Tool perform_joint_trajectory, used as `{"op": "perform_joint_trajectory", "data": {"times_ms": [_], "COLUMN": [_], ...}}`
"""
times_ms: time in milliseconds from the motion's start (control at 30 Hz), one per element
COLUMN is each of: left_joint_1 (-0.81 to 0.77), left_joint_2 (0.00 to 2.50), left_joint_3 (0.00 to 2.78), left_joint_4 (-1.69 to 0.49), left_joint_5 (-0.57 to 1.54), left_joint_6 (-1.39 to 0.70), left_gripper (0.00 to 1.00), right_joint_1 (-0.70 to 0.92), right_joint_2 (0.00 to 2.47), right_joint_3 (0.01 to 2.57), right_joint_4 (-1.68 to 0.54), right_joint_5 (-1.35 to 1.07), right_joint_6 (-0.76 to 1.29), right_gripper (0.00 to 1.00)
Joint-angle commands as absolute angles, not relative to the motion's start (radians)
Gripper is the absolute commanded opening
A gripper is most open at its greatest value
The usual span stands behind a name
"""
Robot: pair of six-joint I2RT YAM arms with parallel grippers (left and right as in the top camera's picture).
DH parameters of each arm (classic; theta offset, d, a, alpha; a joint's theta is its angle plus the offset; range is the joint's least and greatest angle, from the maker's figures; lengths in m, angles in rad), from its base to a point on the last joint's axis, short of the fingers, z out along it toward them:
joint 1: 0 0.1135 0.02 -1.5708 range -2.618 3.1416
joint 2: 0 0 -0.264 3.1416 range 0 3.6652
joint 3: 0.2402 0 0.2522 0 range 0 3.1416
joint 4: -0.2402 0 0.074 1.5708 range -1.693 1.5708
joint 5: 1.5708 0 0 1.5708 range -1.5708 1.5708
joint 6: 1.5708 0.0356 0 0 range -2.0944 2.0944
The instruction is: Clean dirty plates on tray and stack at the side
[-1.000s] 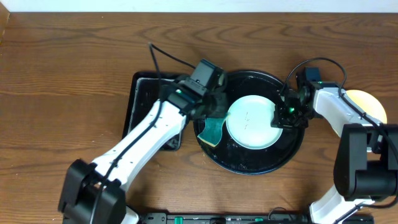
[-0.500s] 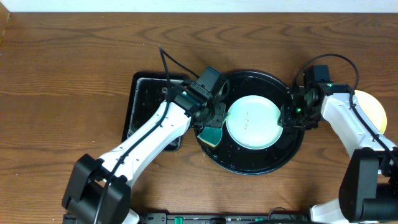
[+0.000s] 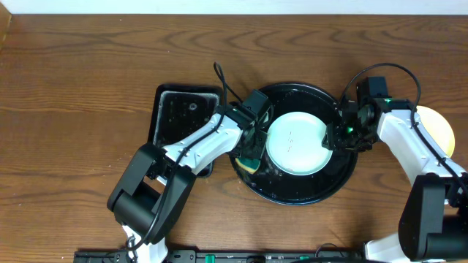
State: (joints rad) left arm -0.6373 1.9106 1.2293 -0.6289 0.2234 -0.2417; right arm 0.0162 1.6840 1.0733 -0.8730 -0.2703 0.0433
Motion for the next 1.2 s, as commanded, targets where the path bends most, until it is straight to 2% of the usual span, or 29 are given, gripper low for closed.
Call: {"op": "perform_joint_trajectory", "data": {"times_ms": [0, 200, 367, 633, 767, 1167], "left_joint_1": [-0.633, -0.63, -0.63, -0.642, -0.668, -0.773], "left_joint_2": [1.899, 1.767, 1.679, 1.703, 1.74, 1.911], "left_joint_3": [1.25, 1.297, 1.301, 1.3, 1.299, 1.298], "left_joint_4": [-0.663, -0.728, -0.677, -0.564, -0.53, -0.386], "left_joint_5": [0.243, 0.244, 0.268, 0.315, 0.333, 0.329], "left_joint_6": [-0.241, -0.266, -0.344, -0.441, -0.46, -0.516], "left_gripper": [0.08, 0.07, 0.07, 0.07, 0.07, 0.07], "right_joint_1": [-0.017, -0.051, -0.025, 0.015, 0.021, 0.112], "right_joint_2": [1.687, 1.687, 1.687, 1.687, 1.687, 1.687], "right_joint_3": [1.065, 1.013, 0.949, 0.825, 0.791, 0.791], "right_joint_4": [-0.862, -0.784, -0.701, -0.488, -0.429, -0.472], "right_joint_5": [-0.281, -0.305, -0.316, -0.268, -0.259, -0.239], "right_joint_6": [0.028, 0.028, 0.042, 0.169, 0.171, 0.13], "right_gripper": [0.49, 0.47, 0.44, 0.22, 0.01, 0.01]}}
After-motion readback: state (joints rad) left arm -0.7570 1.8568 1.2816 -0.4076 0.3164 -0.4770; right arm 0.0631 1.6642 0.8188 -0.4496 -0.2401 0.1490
